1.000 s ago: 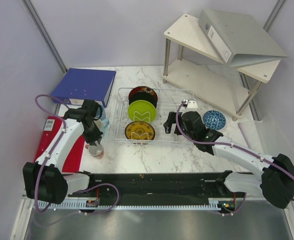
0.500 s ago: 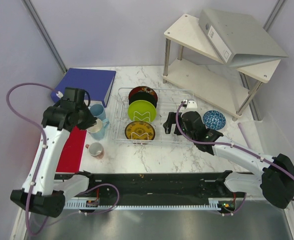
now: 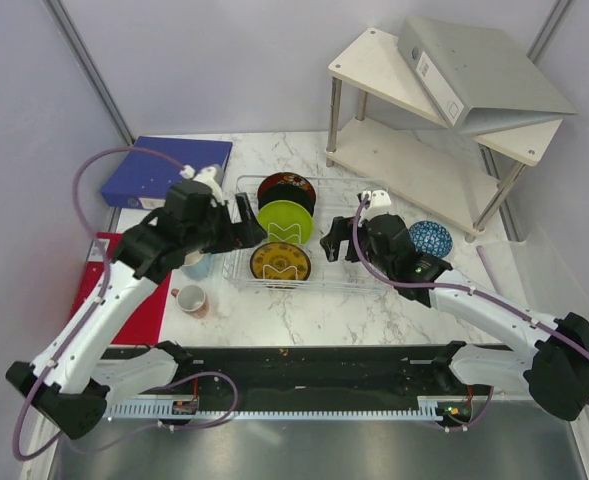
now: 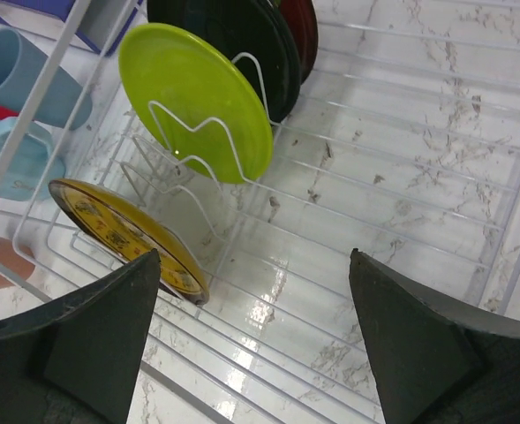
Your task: Unload the mixed dishes from the dish rack
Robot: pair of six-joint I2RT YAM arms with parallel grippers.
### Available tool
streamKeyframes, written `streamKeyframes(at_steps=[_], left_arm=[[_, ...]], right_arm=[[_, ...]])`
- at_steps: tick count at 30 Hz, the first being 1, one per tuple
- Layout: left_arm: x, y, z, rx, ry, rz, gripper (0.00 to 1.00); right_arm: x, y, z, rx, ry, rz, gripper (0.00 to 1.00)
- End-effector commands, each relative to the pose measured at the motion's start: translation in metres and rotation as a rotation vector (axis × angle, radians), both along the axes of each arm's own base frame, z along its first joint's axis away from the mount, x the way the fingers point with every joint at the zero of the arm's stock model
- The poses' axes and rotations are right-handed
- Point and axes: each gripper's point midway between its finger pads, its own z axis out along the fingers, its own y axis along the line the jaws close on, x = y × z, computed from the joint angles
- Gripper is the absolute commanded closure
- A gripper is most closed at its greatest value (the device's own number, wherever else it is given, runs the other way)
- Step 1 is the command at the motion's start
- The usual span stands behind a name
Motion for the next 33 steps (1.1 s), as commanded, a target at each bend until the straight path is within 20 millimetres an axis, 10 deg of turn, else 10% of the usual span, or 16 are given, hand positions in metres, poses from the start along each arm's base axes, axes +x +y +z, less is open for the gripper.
streamKeyframes(at_steps=[1,20,33], left_arm=[[0.005,-0.026,-0.011,0.084,-0.060,-0.053,0.01],[-0.002,-0.023,-0.037,0.188,-0.049,-0.120,0.00],[-0.019,-0.011,-0.023,0.153,-0.188,-0.161,0.00]], right_arm=[[0.006,0.010,0.050,0.037,-0.124,0.037,0.06],[-0.004,0.044,0.030,-0.093,-0.167,0.222,0.03],[-0.022,0.078,-0.004,-0.151,-0.161,0.378,0.54]])
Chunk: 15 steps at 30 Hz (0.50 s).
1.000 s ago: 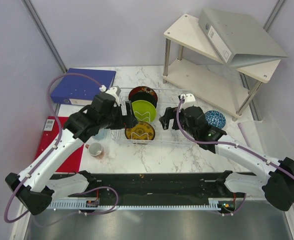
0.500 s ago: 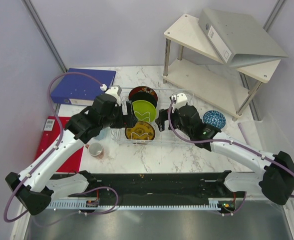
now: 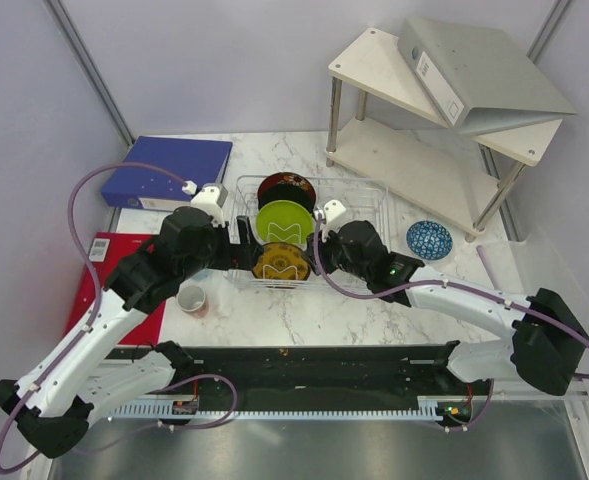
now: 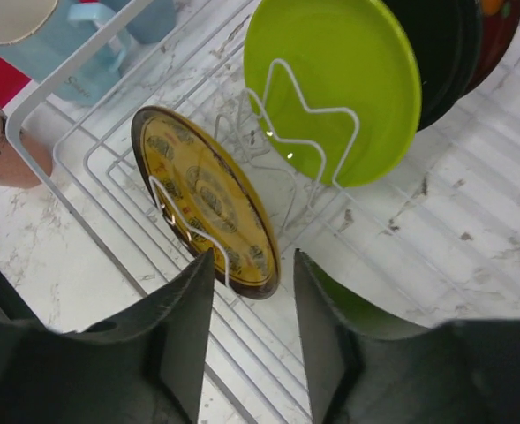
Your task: Unload the mixed dishes from the dish rack
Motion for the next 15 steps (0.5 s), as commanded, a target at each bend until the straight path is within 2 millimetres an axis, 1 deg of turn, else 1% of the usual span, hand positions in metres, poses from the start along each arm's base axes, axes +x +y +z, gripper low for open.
streamKeyframes(at_steps=[1,2,3,11,15], left_arm=[[0.004,-0.005,0.003,0.004,-0.049,-0.047,0.01],[0.003,-0.005,0.001,0.006,-0.044,-0.046,0.01],[0.002,-0.006,0.000,0.003,-0.040,-0.054,0.00],[-0.002,-0.006,0.000,-0.013,-0.051,-0.063,0.01],[-0.002,-0.007,-0.006,-0.008,-0.034,-0.068,0.01]], right_arm=[[0.002,0.014,-0.008,-0.015,-0.024,0.042,0.58],[0.003,0.015,-0.014,-0.027,-0.018,0.039,0.63],[0.004,0.016,-0.015,-0.029,-0.017,0.039,0.64],[0.012,0.025,-0.022,-0.036,-0.022,0.034,0.62],[0.015,0.031,-0.028,-0.041,-0.014,0.045,0.63]])
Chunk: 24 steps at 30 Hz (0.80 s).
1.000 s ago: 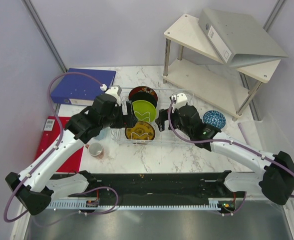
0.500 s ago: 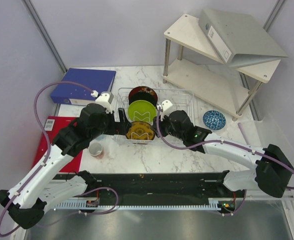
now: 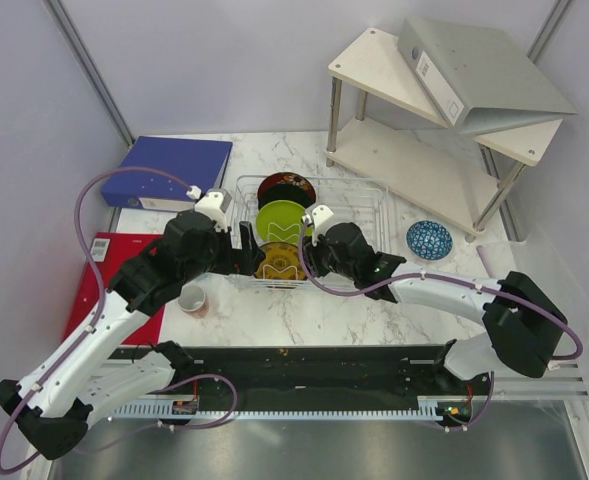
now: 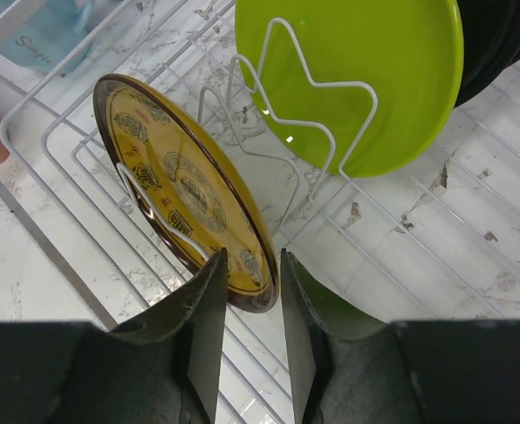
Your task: Unload the mixed dishes from the dish rack
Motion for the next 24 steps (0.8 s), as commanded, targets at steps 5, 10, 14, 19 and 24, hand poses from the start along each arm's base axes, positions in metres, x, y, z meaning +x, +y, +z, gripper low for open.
streamKeyframes(at_steps=[5,10,14,19,24], left_arm=[[0.002,-0.005,0.001,-0.014,-0.036,-0.035,0.01],[0.002,-0.004,-0.001,-0.011,-0.037,-0.031,0.01],[0.002,-0.004,-0.003,-0.008,-0.035,-0.029,0.01],[0.003,-0.005,-0.006,-0.005,-0.032,-0.029,0.01],[0.004,-0.006,-0.007,-0.007,-0.029,-0.030,0.02]], right_arm=[[0.014,0.022,0.004,0.027,-0.033,0.020,0.66],[0.017,0.025,0.003,0.030,-0.033,0.017,0.74],[0.018,0.023,0.007,0.029,-0.040,0.007,0.86],[0.017,0.014,0.025,0.040,-0.066,-0.021,0.99],[0.017,0.002,0.042,0.035,-0.092,-0.056,1.00]])
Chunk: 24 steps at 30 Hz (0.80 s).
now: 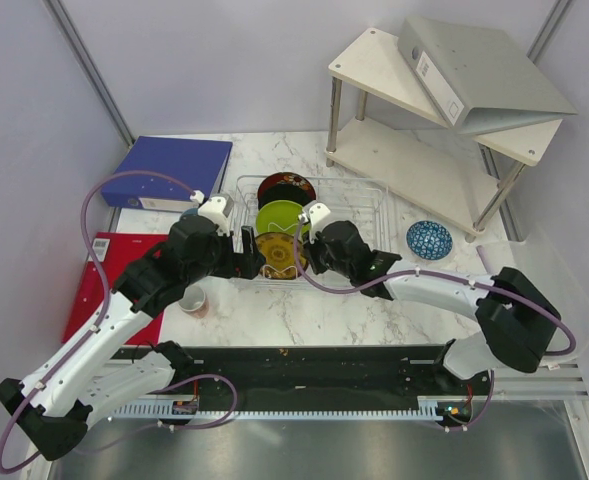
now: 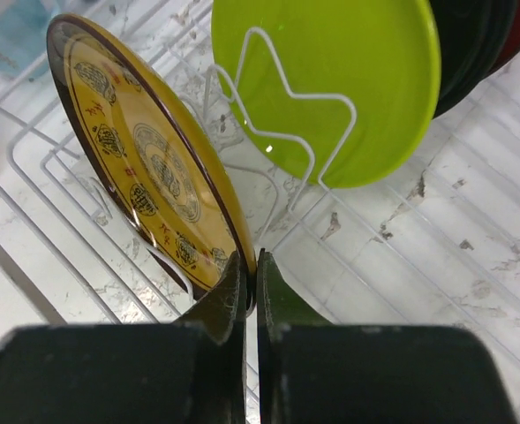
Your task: Unload the mixed dishes from the dish rack
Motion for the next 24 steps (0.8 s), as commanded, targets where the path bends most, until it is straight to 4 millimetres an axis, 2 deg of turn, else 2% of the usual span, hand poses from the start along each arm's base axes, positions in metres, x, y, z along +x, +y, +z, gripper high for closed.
streamKeyframes(at_steps=[1,3,4,5,6,7,8,9,11,12,15,18,19,20,21,22,24], left_arm=[[0.006,-0.006,0.008,-0.018,-0.048,-0.025,0.01],[0.007,-0.006,0.009,-0.016,-0.049,-0.020,0.02],[0.007,-0.006,0.009,-0.015,-0.052,-0.019,0.02],[0.008,-0.005,0.010,-0.014,-0.054,-0.015,0.02],[0.008,-0.004,0.010,-0.012,-0.056,-0.011,0.02],[0.009,-0.004,0.011,-0.013,-0.059,-0.006,0.02],[0.010,-0.002,0.011,-0.013,-0.060,0.006,0.02],[0.011,-0.002,0.011,-0.013,-0.060,0.014,0.02],[0.014,0.000,0.011,-0.015,-0.063,0.041,0.02],[0.016,0.001,0.013,-0.021,-0.067,0.055,0.02],[0.022,0.000,0.018,-0.050,-0.086,0.093,0.00],[0.027,-0.002,0.025,-0.097,-0.109,0.124,0.01],[0.030,-0.009,0.034,-0.140,-0.138,0.107,0.01],[0.029,-0.012,0.034,-0.161,-0.149,0.092,0.01],[0.029,-0.017,0.037,-0.187,-0.161,0.072,0.00],[0.028,-0.029,0.051,-0.252,-0.198,0.020,0.01],[0.026,-0.038,0.053,-0.306,-0.215,-0.015,0.02]], right_arm=[[0.005,-0.001,0.061,0.094,-0.085,-0.041,1.00],[0.006,-0.010,0.066,0.079,-0.088,-0.078,1.00],[0.007,-0.013,0.080,0.094,-0.104,-0.093,1.00],[0.006,-0.019,0.083,0.088,-0.101,-0.115,1.00],[0.008,-0.030,0.084,0.070,-0.095,-0.178,1.00],[0.010,-0.039,0.100,0.090,-0.112,-0.226,1.00],[0.008,-0.049,0.098,0.063,-0.099,-0.260,1.00],[0.010,-0.062,0.110,0.087,-0.114,-0.331,1.00],[0.005,-0.077,0.115,0.088,-0.101,-0.385,1.00],[0.004,-0.087,0.124,0.109,-0.113,-0.428,1.00],[-0.006,-0.102,0.132,0.151,-0.072,-0.491,1.00],[-0.017,-0.105,0.137,0.205,-0.001,-0.509,1.00],[-0.022,-0.097,0.145,0.260,0.039,-0.495,1.00],[-0.027,-0.097,0.143,0.259,0.069,-0.487,1.00],[-0.030,-0.092,0.151,0.287,0.089,-0.467,1.00],[-0.037,-0.086,0.151,0.306,0.129,-0.437,1.00],[-0.042,-0.079,0.160,0.337,0.157,-0.407,1.00]])
